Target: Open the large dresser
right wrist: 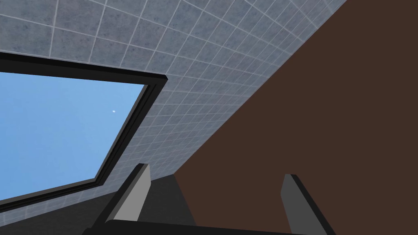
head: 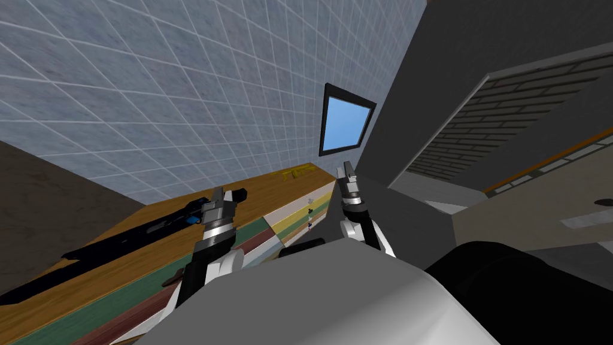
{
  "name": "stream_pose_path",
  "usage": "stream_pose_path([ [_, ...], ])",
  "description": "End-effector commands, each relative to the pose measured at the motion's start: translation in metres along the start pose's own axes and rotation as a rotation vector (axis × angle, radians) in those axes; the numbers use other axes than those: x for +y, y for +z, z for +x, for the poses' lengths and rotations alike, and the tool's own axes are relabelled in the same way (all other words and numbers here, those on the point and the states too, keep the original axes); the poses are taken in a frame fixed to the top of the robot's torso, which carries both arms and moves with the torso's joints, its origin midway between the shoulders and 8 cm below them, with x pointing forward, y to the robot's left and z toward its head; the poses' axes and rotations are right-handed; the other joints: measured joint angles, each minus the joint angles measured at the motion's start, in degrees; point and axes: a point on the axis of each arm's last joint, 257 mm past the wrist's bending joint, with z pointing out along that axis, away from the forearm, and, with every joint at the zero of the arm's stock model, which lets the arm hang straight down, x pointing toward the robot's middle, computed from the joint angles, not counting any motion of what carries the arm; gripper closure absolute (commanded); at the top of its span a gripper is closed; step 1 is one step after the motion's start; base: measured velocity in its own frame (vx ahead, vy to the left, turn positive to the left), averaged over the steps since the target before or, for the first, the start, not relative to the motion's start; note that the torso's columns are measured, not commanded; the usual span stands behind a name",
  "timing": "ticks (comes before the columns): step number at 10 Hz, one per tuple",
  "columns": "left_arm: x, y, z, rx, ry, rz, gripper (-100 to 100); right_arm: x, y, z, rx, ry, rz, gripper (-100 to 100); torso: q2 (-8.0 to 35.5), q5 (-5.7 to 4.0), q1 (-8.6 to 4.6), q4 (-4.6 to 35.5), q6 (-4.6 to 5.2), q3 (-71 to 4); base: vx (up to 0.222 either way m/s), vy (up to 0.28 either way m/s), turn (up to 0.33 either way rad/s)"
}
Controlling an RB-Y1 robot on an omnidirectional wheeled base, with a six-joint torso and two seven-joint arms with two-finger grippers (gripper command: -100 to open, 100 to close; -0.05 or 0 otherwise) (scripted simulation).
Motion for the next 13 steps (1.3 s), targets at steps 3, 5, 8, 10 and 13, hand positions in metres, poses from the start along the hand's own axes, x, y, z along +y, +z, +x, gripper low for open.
stream_pose_path([
  [3,0.000,0.000,0.000,0.000,0.000,0.000,0,0.000,0.000,0.000,0.000,0.000,0.000,0,12.7,0.00,0.00,12.7,0.00,-25.4,0.000,0.000,0.000],
  [5,0.006,-0.001,0.005,0.044,0.028,-0.004,-100,0.000,0.000,0.000,0.000,0.000,0.000,0,18.9,-0.01,-0.04,18.8,0.00,-37.8,0.008,-0.029,0.001],
  [8,0.026,-0.006,0.010,0.099,0.071,-0.025,-100,0.000,0.000,0.000,0.000,0.000,0.001,0,19.6,-0.03,-0.12,19.6,0.00,-39.2,0.007,-0.082,0.002],
  [10,0.040,-0.010,0.011,0.115,0.088,-0.041,-100,0.000,0.000,0.000,0.000,0.000,0.001,0,19.5,-0.04,-0.14,19.6,0.00,-39.2,0.024,-0.129,0.003],
  [13,0.063,-0.018,0.011,0.133,0.112,-0.070,-100,0.000,0.000,0.000,0.000,0.000,0.001,0,19.6,0.03,0.09,19.6,0.00,-39.2,0.013,-0.106,0.002],
])
